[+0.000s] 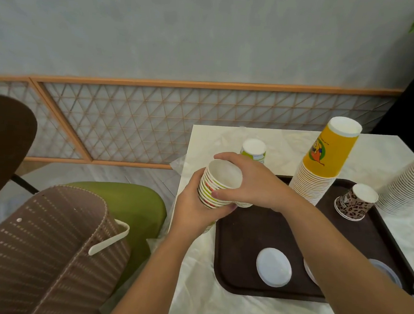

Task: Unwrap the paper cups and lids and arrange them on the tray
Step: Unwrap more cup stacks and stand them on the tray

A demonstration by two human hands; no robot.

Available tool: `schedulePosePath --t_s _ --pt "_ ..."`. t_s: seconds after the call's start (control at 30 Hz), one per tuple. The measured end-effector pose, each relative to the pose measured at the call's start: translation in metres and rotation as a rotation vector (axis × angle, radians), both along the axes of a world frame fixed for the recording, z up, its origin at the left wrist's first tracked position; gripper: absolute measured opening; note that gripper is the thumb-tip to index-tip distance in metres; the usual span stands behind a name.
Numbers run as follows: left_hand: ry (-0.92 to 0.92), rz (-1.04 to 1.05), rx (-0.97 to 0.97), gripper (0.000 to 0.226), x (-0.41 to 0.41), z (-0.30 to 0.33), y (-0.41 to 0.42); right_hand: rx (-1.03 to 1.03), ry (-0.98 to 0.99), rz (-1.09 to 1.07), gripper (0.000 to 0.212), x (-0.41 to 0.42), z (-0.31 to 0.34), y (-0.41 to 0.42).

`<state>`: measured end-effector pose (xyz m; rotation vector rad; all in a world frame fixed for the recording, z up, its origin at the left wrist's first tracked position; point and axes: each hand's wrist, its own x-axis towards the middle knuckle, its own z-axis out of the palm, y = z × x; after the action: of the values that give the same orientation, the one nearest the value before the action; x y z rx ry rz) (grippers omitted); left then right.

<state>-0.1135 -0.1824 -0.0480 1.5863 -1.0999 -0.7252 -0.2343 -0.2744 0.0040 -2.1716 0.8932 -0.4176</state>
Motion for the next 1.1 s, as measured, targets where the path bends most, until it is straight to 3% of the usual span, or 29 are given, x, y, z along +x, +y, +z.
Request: schedulePosePath --t_s 0.13,0.27,0.43,0.6,0.77,0.83,1.1 --pt "-0.008 0.020 0.001 0.064 0.004 -0.001 0.002 0.046 -0.150 -0.067 0.064 -0.009 0.012 -0.005" --pt "0.033 0.065 -0.017 0.062 0.007 0.002 0.002 0.222 -0.299 -0.110 0.060 -0.024 0.022 -0.018" --pt "0.146 0.133 -0.057 0.063 0.011 0.007 -0.001 0.229 -0.178 -0.047 0.060 -0.044 0.026 -0.026" --pt "0.179 0.144 -0.087 0.067 0.013 0.012 -0.008 0.002 0.039 -0.003 0.066 -0.040 0.019 -0.021" --pt "0.145 0.143 -0.078 0.068 0.012 0.015 -0.012 0.084 -0.498 -0.296 0.062 -0.023 0.005 -0.035" --pt "0.130 0.143 -0.059 0.068 0.011 0.013 -0.013 0.092 -0.556 -0.388 0.063 -0.015 -0.007 -0.047" --pt "0.130 0.138 -0.019 0.075 0.012 0.000 -0.017 0.130 -0.298 -0.524 0.068 -0.010 -0.085 -0.063"
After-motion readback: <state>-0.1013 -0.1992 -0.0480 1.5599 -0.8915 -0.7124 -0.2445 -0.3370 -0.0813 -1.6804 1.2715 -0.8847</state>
